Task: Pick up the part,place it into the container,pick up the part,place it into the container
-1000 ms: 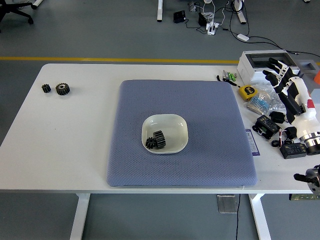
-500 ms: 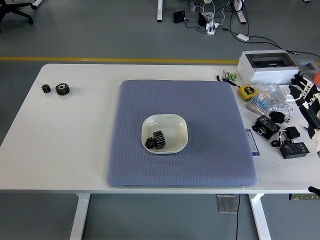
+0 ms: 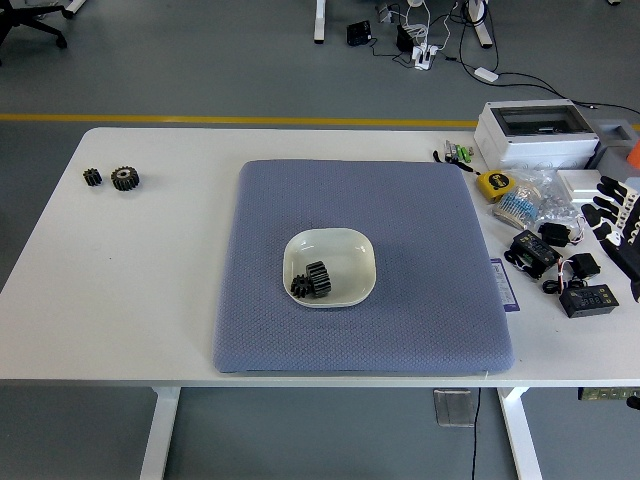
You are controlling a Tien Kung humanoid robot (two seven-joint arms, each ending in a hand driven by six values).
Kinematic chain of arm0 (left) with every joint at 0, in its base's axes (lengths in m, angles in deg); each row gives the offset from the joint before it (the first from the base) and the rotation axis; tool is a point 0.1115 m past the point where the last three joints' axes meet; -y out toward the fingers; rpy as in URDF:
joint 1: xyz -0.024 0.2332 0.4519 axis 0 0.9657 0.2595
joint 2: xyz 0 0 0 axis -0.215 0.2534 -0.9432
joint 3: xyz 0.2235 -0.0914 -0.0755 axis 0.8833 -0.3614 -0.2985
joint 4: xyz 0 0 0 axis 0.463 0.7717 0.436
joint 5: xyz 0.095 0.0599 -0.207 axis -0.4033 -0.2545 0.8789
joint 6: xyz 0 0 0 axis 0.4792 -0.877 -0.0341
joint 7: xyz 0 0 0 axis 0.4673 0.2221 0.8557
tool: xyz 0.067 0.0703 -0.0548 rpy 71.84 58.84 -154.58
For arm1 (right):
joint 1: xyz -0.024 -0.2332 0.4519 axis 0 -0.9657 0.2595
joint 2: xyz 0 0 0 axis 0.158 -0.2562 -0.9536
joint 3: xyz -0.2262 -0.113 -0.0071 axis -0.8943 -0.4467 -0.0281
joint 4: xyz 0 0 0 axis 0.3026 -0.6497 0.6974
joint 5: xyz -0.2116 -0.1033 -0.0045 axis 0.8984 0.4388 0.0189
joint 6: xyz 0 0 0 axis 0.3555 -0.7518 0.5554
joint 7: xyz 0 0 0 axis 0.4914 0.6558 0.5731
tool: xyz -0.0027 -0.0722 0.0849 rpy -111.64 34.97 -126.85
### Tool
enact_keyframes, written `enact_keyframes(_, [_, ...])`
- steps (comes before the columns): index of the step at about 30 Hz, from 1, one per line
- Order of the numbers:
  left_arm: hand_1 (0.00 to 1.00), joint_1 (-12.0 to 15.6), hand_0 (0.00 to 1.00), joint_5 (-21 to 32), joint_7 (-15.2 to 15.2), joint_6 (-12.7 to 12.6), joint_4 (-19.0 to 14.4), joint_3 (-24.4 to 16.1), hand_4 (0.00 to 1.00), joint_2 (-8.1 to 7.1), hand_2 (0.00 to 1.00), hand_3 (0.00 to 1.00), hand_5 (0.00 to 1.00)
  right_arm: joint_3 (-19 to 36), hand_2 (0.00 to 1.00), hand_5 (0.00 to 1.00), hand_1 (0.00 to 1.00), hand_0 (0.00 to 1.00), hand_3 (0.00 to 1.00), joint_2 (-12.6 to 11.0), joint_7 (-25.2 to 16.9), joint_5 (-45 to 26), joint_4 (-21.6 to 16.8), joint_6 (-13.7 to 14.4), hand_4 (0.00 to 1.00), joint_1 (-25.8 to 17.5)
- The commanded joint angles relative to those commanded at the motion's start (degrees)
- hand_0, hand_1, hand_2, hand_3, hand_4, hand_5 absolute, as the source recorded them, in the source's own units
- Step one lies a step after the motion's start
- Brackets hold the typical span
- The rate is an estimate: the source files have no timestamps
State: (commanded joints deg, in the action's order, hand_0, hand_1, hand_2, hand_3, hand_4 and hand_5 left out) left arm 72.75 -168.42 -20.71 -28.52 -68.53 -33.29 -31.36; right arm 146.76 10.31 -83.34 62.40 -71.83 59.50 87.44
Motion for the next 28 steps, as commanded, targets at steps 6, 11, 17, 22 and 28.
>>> enact_keyframes(6, [0.672,-0.22,0.711,0.64,0.13,0.04,0.00,0.85,0.611,0.91,0.666,0.565,0.541,1.82,0.816,0.408,0.785,0.812,0.793,-0.39,-0.25,0.45,-0.22,0.24,0.925,-0.49])
enact_keyframes(11, [0.672,-0.42,0.712,1.51,0.35,-0.23,0.00,1.45,0.612,0.42,0.666,0.565,0.541,3.60,0.817,0.810,0.785,0.806,0.809,-0.25,-0.14,-2.15,0.18,0.33,0.998,-0.11])
enact_keyframes(17, [0.672,0.07,0.711,1.45,0.53,-0.57,0.00,-1.01,0.612,0.37,0.666,0.565,0.541,3.95,0.818,0.998,0.788,0.812,0.821,-0.20,0.84,-5.44,0.74,-0.87,0.998,-0.04])
enact_keyframes(22, [0.672,-0.54,0.712,1.45,0.78,-0.63,0.00,-1.03,0.611,0.08,0.666,0.565,0.540,4.22,0.822,0.998,0.790,0.811,0.827,-0.54,1.75,-4.67,1.07,-1.25,0.998,-0.30])
enact_keyframes(28, [0.672,-0.79,0.712,2.20,0.81,-0.57,0.00,-0.18,0.611,0.26,0.666,0.565,0.540,3.37,0.822,0.998,0.790,0.811,0.827,-0.39,1.88,-2.58,1.35,1.42,0.998,-0.42])
